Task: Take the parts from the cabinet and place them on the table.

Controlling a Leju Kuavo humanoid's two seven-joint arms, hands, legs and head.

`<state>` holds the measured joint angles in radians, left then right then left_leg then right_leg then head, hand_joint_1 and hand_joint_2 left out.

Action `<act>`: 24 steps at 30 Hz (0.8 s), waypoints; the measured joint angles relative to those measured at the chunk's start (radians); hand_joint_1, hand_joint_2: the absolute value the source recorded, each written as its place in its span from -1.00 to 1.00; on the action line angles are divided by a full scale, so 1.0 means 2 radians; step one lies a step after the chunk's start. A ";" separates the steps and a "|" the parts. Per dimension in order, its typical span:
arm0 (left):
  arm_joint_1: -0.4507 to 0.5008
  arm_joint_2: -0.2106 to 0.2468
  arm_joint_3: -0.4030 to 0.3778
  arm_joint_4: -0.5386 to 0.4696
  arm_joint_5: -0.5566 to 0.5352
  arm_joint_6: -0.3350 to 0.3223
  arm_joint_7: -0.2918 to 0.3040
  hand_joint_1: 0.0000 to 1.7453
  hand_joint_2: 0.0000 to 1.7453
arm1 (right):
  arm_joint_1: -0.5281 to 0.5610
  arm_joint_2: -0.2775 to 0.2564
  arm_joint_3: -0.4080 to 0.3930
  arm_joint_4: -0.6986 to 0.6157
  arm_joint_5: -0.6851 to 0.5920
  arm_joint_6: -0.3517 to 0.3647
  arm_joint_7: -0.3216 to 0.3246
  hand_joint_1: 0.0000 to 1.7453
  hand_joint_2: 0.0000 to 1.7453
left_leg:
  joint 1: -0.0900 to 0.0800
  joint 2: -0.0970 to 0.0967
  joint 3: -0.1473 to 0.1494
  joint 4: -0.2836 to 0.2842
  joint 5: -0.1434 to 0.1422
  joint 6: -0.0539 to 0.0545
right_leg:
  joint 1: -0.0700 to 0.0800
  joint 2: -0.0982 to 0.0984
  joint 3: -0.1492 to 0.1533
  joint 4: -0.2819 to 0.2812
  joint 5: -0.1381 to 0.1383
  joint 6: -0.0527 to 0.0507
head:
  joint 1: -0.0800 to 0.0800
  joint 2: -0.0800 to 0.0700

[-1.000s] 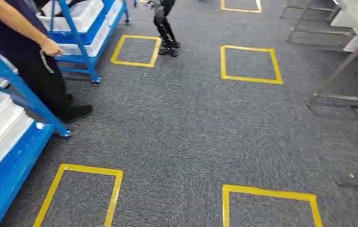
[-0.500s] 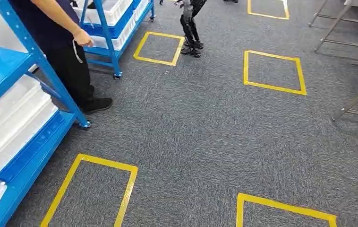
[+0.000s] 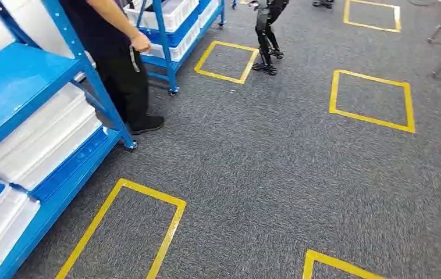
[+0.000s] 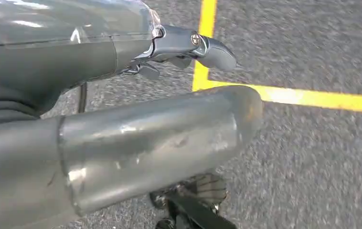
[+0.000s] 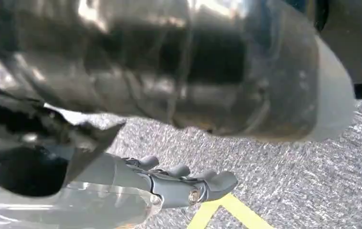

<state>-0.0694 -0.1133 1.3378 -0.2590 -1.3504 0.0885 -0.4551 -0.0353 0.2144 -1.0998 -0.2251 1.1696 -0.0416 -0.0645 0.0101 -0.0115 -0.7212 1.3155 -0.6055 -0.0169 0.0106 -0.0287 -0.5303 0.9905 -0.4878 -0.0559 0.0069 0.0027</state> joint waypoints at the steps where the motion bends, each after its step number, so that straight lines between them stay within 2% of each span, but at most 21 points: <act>1: 0.001 0.001 0.000 -0.001 0.000 0.000 0.000 -1.00 -1.00 | 0.000 0.000 0.000 0.000 0.000 0.000 0.000 -1.00 -1.00 | 0.001 0.002 0.003 -0.003 0.007 -0.002 | 0.000 -0.004 -0.001 0.001 0.000 0.000 | 0.000 0.000; 2: 0.002 0.002 0.000 -0.001 -0.001 0.000 -0.002 -1.00 -1.00 | 0.000 0.000 0.000 0.000 0.000 0.000 0.001 -1.00 -1.00 | 0.002 0.004 0.019 -0.029 0.024 -0.003 | -0.001 -0.009 -0.001 0.003 -0.002 0.001 | 0.000 0.000; 3: 0.002 0.003 -0.001 -0.002 -0.002 0.000 -0.002 -1.00 -1.00 | 0.000 0.000 0.000 0.000 0.000 0.000 0.001 -1.00 -1.00 | 0.002 0.007 0.045 -0.074 0.044 -0.003 | -0.001 -0.013 -0.001 0.005 -0.003 0.003 | 0.000 0.000; 4: 0.002 0.004 -0.001 -0.002 -0.002 0.000 -0.003 -1.00 -1.00 | -0.001 0.001 0.000 0.000 0.000 0.000 0.001 -1.00 -1.00 | 0.002 0.015 0.074 -0.124 0.063 -0.003 | -0.002 -0.017 0.000 0.007 -0.005 0.005 | 0.000 0.000; 5: 0.001 0.004 -0.001 -0.002 -0.004 -0.001 -0.004 -1.00 -1.00 | -0.001 0.000 -0.001 0.000 0.000 0.000 0.002 -1.00 -1.00 | 0.000 0.030 0.087 -0.153 0.058 0.002 | -0.001 -0.020 -0.001 0.010 -0.007 0.007 | 0.000 0.000; 6: 0.000 0.004 -0.002 -0.002 -0.005 -0.001 -0.006 -1.00 -1.00 | -0.001 0.000 -0.001 0.000 0.000 0.000 0.002 -1.00 -1.00 | -0.003 0.024 0.087 -0.155 0.062 0.007 | 0.002 -0.022 -0.001 0.013 -0.009 0.010 | 0.000 0.000; 9: 0.003 0.004 -0.002 -0.002 -0.006 -0.001 -0.007 -1.00 -1.00 | -0.003 0.000 -0.003 0.000 0.000 0.000 0.002 -1.00 -1.00 | -0.003 0.016 0.085 -0.154 0.063 0.015 | 0.001 -0.028 0.001 0.011 -0.008 0.015 | 0.000 0.000; 10: 0.003 0.004 -0.002 -0.002 -0.006 -0.001 -0.006 -1.00 -1.00 | -0.003 0.000 -0.004 0.000 0.000 -0.001 0.002 -1.00 -1.00 | 0.002 0.012 0.090 -0.160 0.068 0.021 | 0.001 -0.026 0.001 0.015 -0.011 0.019 | 0.000 0.000; 11: 0.004 0.003 -0.002 -0.002 -0.006 -0.001 -0.006 -1.00 -1.00 | -0.003 0.000 -0.004 0.000 0.000 -0.001 0.002 -1.00 -1.00 | 0.002 0.010 0.089 -0.161 0.069 0.023 | -0.001 -0.007 -0.004 0.028 -0.023 0.022 | 0.001 0.000; 12: 0.003 0.003 -0.002 -0.002 -0.006 -0.001 -0.006 -1.00 -1.00 | -0.003 0.000 -0.004 0.000 0.000 -0.001 0.002 -1.00 -1.00 | 0.002 0.009 0.087 -0.161 0.071 0.026 | -0.003 0.004 -0.017 0.056 -0.043 0.024 | 0.001 0.000; 14: 0.003 0.003 -0.002 -0.002 -0.006 -0.001 -0.006 -1.00 -1.00 | -0.002 -0.001 -0.006 0.000 0.000 -0.002 0.002 -1.00 -1.00 | 0.001 0.003 0.084 -0.160 0.072 0.027 | -0.007 0.011 -0.057 0.140 -0.083 0.027 | 0.001 0.000; 15: 0.003 0.003 -0.002 -0.002 -0.006 -0.001 -0.006 -1.00 -1.00 | -0.002 -0.001 -0.006 0.000 0.000 -0.002 0.002 -1.00 -1.00 | 0.001 -0.001 0.083 -0.160 0.073 0.027 | -0.008 0.012 -0.069 0.165 -0.088 0.028 | 0.001 0.000; 16: 0.003 0.003 -0.002 -0.002 -0.006 -0.001 -0.006 -1.00 -1.00 | -0.001 -0.001 -0.007 0.000 0.000 -0.003 0.003 -1.00 -1.00 | 0.001 -0.005 0.083 -0.159 0.073 0.026 | -0.009 0.012 -0.070 0.167 -0.081 0.029 | 0.001 0.000; 17: 0.004 0.003 -0.002 -0.002 -0.006 -0.002 -0.006 -1.00 -1.00 | -0.001 -0.001 -0.008 0.000 0.000 -0.004 0.003 -1.00 -1.00 | 0.001 -0.010 0.083 -0.159 0.073 0.026 | -0.011 0.012 -0.060 0.147 -0.064 0.030 | 0.001 0.000; 18: 0.004 0.002 -0.002 -0.002 -0.007 -0.002 -0.006 -1.00 -1.00 | -0.001 -0.001 -0.008 0.000 0.001 -0.005 0.004 -1.00 -1.00 | 0.002 -0.015 0.084 -0.158 0.073 0.025 | -0.013 0.013 -0.041 0.107 -0.040 0.030 | 0.001 0.000; 19: 0.004 0.002 -0.002 -0.002 -0.007 -0.002 -0.006 -1.00 -1.00 | -0.001 -0.002 -0.009 0.000 0.001 -0.005 0.004 -1.00 -1.00 | 0.002 -0.020 0.084 -0.157 0.073 0.023 | -0.014 0.019 -0.018 0.061 -0.017 0.030 | 0.001 0.000; 20: 0.003 0.000 -0.002 -0.002 -0.007 -0.002 -0.006 -1.00 -1.00 | -0.001 -0.002 -0.009 0.000 0.002 -0.006 0.004 -1.00 -1.00 | 0.003 -0.024 0.083 -0.155 0.073 0.020 | -0.017 0.038 -0.001 0.021 -0.011 0.029 | 0.001 0.000; 21: 0.002 0.000 -0.002 -0.002 -0.007 -0.002 -0.006 -1.00 -1.00 | -0.001 -0.002 -0.009 0.001 0.002 -0.006 0.005 -1.00 -1.00 | 0.001 -0.027 0.081 -0.152 0.073 0.015 | -0.012 0.041 -0.001 0.018 -0.012 0.029 | 0.001 0.000; 22: 0.003 -0.001 -0.002 -0.002 -0.007 -0.002 -0.006 -1.00 -1.00 | -0.002 -0.002 -0.009 0.001 0.002 -0.006 0.005 -1.00 -1.00 | 0.001 -0.029 0.079 -0.154 0.075 0.012 | -0.013 0.034 -0.002 0.019 -0.010 0.027 | 0.001 0.000; 24: 0.004 -0.002 -0.002 -0.002 -0.009 -0.002 -0.006 -1.00 -1.00 | -0.003 -0.002 -0.009 0.001 0.003 -0.006 0.005 -1.00 -1.00 | 0.004 -0.034 0.078 -0.157 0.078 0.005 | -0.009 0.030 -0.003 0.019 -0.009 0.022 | 0.001 0.000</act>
<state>-0.0618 -0.1164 1.3336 -0.2640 -1.3684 0.0839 -0.4665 -0.0416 0.2110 -1.1173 -0.2239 1.1753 -0.0530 -0.0545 0.0176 -0.0805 -0.5657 1.0016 -0.4503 -0.0060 -0.0070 0.0313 -0.5364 1.0283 -0.5062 -0.0126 0.0080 0.0027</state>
